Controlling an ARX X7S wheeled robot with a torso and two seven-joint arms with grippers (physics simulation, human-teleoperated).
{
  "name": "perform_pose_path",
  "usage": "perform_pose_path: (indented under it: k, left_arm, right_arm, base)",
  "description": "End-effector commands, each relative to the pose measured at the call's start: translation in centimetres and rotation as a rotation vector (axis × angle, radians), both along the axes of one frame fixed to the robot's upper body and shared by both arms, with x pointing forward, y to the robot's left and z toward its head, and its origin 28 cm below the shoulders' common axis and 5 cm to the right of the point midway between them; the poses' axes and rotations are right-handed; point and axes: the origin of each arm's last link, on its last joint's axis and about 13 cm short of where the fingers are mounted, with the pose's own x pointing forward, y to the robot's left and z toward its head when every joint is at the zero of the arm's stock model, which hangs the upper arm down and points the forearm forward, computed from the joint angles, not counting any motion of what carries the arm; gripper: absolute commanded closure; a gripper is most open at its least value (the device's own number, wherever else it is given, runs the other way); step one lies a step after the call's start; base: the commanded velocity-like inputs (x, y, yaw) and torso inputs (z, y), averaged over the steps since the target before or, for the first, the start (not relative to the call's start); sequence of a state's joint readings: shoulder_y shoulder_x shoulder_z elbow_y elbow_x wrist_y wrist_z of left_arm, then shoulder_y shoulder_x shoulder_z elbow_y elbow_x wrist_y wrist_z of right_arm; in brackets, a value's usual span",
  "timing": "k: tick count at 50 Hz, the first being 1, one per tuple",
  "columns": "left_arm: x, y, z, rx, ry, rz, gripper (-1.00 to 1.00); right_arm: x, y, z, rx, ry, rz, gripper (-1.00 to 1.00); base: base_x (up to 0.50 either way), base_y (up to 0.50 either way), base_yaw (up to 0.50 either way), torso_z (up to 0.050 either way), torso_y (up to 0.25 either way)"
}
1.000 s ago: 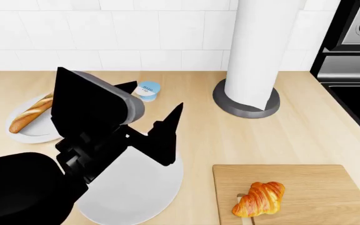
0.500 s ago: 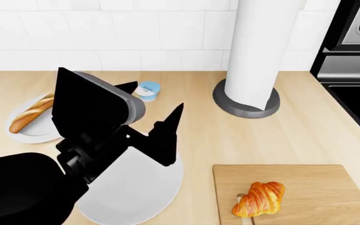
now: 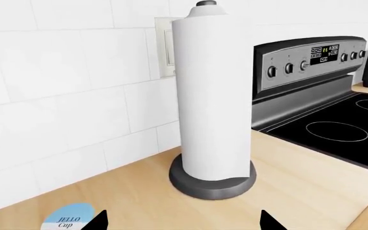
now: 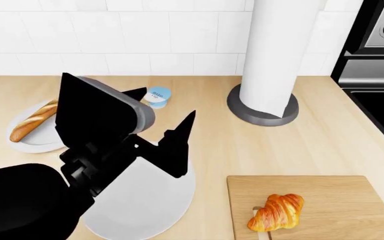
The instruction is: From the different types of pastries on the counter, select a croissant and place it on the cutting board. Then retrieve a jar of jam from the cabinet and place it alongside the croissant on the cutting board.
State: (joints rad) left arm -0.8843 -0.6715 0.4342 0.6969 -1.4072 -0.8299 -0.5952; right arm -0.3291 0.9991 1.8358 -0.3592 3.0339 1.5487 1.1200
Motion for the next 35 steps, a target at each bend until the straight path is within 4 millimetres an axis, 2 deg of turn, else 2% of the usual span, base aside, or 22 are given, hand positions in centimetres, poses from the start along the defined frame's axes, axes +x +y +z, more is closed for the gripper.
perform_pose_path:
  k: [1, 12, 35]
  left_arm:
    - [0.0, 0.0, -0.1, 0.000, 0.001, 0.001, -1.00]
    - [0.0, 0.0, -0.1, 0.001, 0.001, 0.000, -1.00]
    - [0.1, -0.2, -0.3, -0.001, 0.002, -0.006, -1.00]
  right_arm:
    - [-0.6, 0.1, -2.4, 0.027, 0.037, 0.008, 1.00]
    - [-0.4, 0.0, -3.5, 0.030, 0.035, 0.022, 1.00]
    - [3.0, 1.5, -6.9, -0.029, 0.014, 0.085, 1.00]
  base:
    - [0.00, 0.00, 0.00, 0.000, 0.000]
    - [0.00, 0.00, 0.00, 0.000, 0.000]
    - [0.00, 0.00, 0.00, 0.000, 0.000]
